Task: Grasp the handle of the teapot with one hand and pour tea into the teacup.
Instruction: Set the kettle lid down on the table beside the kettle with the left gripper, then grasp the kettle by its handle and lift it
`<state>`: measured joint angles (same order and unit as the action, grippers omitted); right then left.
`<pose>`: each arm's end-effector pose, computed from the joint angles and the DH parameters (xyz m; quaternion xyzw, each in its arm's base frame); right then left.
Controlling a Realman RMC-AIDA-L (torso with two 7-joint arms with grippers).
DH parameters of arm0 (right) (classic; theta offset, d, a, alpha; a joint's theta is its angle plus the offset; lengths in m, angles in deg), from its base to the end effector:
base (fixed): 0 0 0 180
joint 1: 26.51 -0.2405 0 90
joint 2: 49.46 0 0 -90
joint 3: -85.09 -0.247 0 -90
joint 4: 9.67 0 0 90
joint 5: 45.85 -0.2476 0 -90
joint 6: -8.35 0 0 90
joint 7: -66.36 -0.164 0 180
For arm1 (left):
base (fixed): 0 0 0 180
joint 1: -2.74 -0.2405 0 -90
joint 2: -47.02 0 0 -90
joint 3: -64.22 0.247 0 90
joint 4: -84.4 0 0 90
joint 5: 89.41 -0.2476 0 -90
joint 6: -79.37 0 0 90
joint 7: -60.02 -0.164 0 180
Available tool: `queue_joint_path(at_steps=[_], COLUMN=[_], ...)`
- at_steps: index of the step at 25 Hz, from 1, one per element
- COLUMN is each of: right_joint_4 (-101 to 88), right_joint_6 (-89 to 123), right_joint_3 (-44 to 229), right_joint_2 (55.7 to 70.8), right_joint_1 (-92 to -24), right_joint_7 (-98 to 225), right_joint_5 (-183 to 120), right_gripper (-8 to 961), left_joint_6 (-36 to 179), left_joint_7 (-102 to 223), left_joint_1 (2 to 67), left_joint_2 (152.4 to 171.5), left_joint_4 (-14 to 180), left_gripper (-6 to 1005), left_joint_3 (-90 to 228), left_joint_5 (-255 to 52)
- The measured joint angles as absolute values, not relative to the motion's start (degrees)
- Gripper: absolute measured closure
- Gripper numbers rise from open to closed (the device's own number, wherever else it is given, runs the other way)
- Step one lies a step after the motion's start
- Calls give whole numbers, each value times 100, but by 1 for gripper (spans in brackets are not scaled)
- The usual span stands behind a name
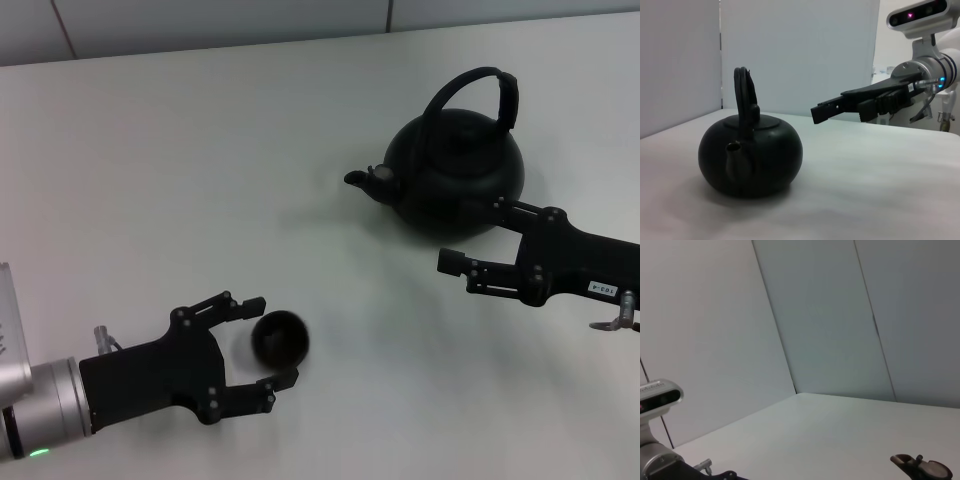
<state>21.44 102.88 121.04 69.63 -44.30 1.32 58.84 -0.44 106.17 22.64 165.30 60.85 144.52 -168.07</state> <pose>0.3252 0.2917 -0.0082 -0.8947 0.2306 0.3289 0.1954 -0.2891 0.2794 -0.1073 -0.9556 -0.0855 -0.2579 0.1138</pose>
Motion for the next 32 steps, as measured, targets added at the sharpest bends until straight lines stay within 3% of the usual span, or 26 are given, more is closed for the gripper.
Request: queue_joint_path(at_steps=[13,23,32], right_joint_4=[2144,2144,2156], right_joint_6=[10282,10282,10210], right_joint_3=[12103,12044,11882], right_joint_2=[6970,6960,6975], right_joint_1=[-4380,-4338,-4235], right_joint_7=[160,181,157], right_joint_5=[5884,5883,5843], right_gripper=[129,128,130], left_joint_6=[-721,-1742,-2267], left_joint_7=[10649,11660,12714], left_joint_1=[2076,1693,1756], left_joint_2=[16442,16072,16073], left_joint_4=[5722,4366,3702], left_gripper=[145,147,149], left_joint_3=[14415,14037,12449], left_joint_5=[-16807,-17456,-19031])
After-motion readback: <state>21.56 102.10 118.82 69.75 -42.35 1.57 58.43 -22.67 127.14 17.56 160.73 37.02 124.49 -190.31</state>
